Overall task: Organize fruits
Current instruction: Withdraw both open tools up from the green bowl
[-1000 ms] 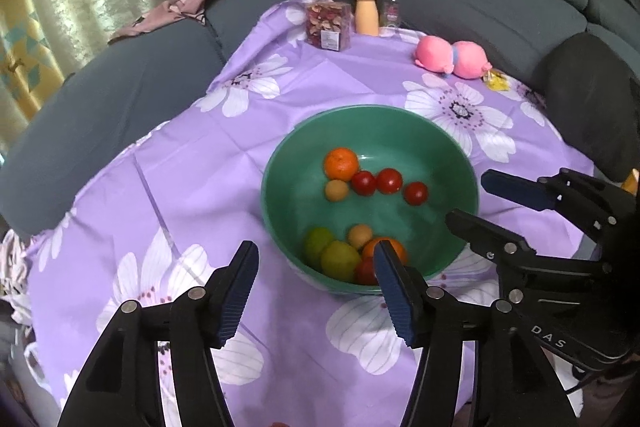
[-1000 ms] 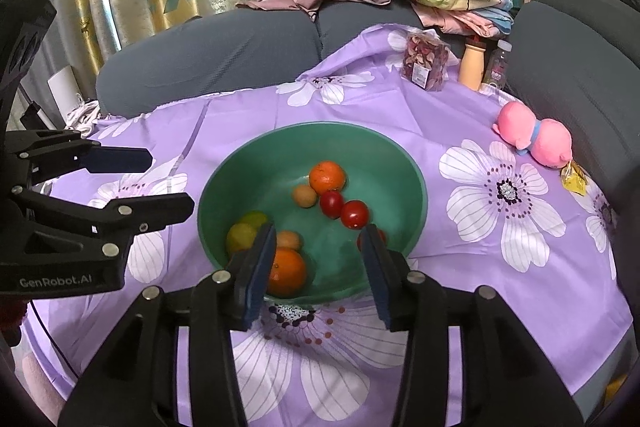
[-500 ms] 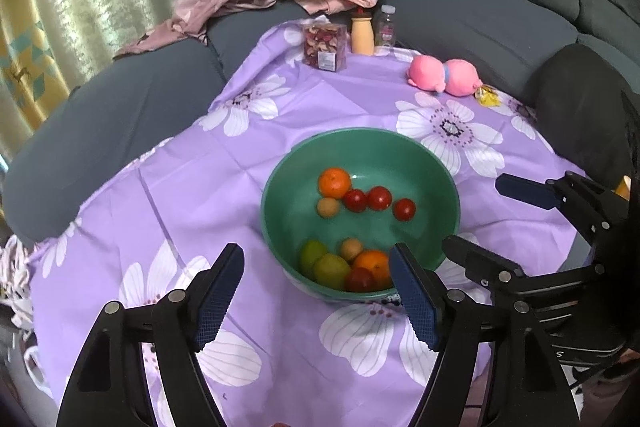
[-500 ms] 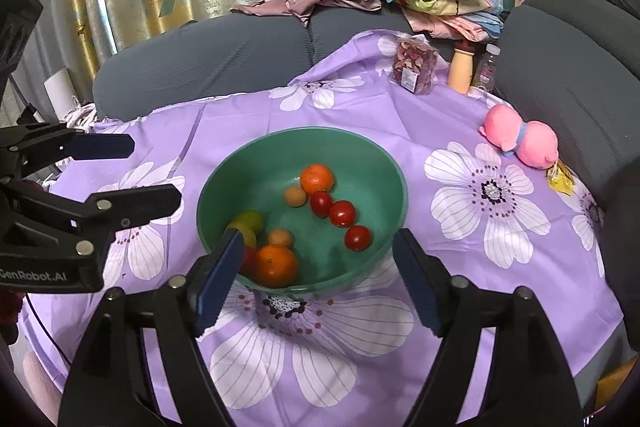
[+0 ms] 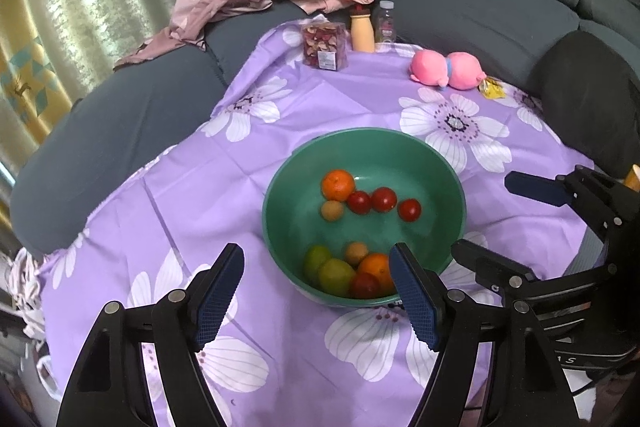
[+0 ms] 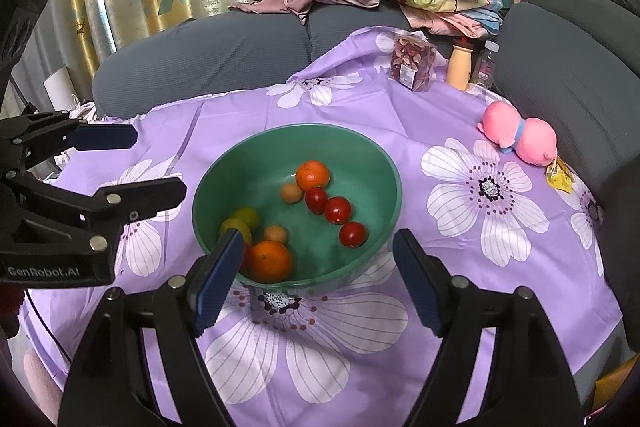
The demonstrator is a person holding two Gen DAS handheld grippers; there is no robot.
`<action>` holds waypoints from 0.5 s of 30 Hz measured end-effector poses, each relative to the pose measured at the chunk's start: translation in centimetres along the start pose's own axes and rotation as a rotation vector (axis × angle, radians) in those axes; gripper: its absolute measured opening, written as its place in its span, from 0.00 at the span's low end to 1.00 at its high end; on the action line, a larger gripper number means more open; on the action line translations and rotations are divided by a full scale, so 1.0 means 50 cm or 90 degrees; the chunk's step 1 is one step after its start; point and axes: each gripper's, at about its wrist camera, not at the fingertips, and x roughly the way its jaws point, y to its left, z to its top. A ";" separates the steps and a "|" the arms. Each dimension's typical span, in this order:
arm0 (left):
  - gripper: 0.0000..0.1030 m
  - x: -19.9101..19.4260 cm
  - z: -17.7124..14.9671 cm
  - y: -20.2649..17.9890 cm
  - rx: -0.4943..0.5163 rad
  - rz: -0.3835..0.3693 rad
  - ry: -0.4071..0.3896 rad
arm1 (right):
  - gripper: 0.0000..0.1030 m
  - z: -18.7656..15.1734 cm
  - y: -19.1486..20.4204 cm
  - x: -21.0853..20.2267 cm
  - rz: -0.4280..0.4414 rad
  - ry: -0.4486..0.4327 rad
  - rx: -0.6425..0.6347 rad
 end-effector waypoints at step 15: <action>0.73 -0.003 -0.001 0.005 -0.017 -0.031 0.001 | 0.76 -0.002 0.015 0.003 0.004 0.000 -0.005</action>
